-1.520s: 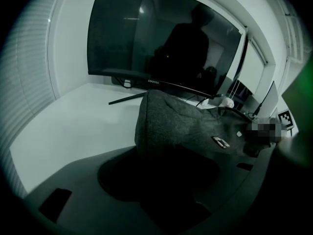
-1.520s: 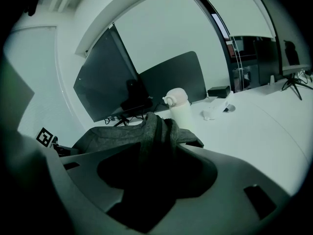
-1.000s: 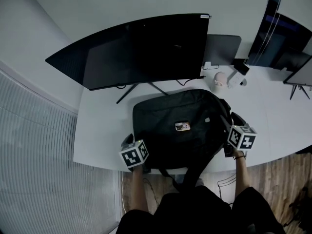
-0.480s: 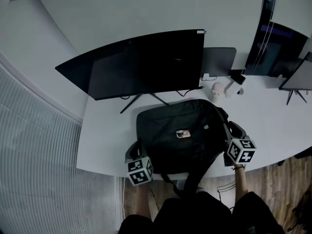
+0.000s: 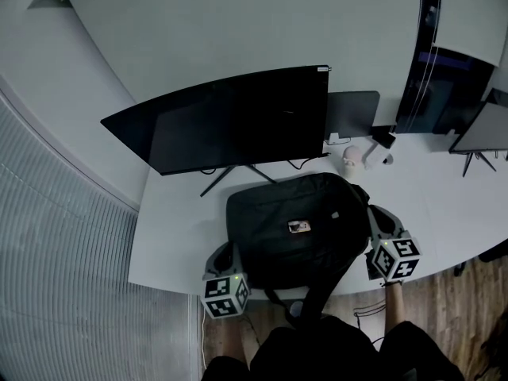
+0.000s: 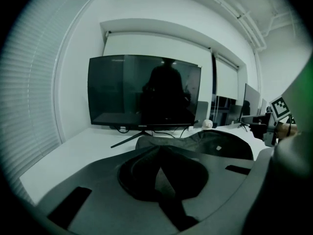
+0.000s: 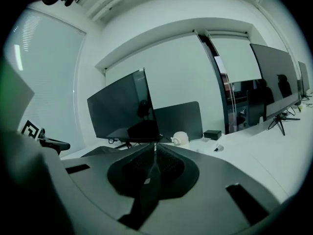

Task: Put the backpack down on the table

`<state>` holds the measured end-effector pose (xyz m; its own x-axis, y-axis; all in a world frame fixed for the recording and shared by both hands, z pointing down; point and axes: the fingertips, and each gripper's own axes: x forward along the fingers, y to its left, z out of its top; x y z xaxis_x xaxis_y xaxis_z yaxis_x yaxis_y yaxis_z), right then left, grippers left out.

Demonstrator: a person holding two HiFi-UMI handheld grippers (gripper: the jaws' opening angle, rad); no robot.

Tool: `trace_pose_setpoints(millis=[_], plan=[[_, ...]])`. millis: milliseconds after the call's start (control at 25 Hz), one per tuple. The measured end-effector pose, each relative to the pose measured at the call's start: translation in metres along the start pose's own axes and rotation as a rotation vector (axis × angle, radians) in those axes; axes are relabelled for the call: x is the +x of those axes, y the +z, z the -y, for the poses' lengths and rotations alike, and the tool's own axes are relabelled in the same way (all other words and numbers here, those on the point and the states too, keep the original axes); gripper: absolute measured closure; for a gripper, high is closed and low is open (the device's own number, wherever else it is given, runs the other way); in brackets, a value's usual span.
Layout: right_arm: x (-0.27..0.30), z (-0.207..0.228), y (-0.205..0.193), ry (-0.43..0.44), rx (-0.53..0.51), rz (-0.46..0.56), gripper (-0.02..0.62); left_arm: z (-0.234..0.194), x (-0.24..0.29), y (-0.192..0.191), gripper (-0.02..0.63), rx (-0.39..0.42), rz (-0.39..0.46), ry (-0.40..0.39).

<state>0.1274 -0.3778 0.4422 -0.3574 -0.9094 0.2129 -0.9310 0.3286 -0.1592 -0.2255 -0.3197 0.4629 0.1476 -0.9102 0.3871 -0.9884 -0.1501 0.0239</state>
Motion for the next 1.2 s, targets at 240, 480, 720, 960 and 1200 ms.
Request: trace_pose_setpoints(millis=[240, 480, 720, 960, 1200], plan=[[-0.016, -0.013, 0.021, 0.056, -0.028, 0.044, 0.58, 0.008, -0.019, 0.023, 0.591, 0.014, 0.053, -0.049], [-0.033, -0.021, 0.044, 0.084, -0.048, 0.119, 0.581, 0.01, -0.032, 0.04, 0.591, 0.025, 0.119, -0.073], [-0.045, -0.023, 0.051, 0.085, -0.07, 0.142, 0.581, 0.008, -0.041, 0.044, 0.591, 0.021, 0.15, -0.068], [-0.053, -0.021, 0.057, 0.084, -0.071, 0.165, 0.581, 0.007, -0.049, 0.05, 0.589, 0.039, 0.186, -0.058], [-0.058, -0.023, 0.06, 0.091, -0.075, 0.184, 0.581, 0.01, -0.054, 0.054, 0.59, 0.056, 0.202, -0.066]])
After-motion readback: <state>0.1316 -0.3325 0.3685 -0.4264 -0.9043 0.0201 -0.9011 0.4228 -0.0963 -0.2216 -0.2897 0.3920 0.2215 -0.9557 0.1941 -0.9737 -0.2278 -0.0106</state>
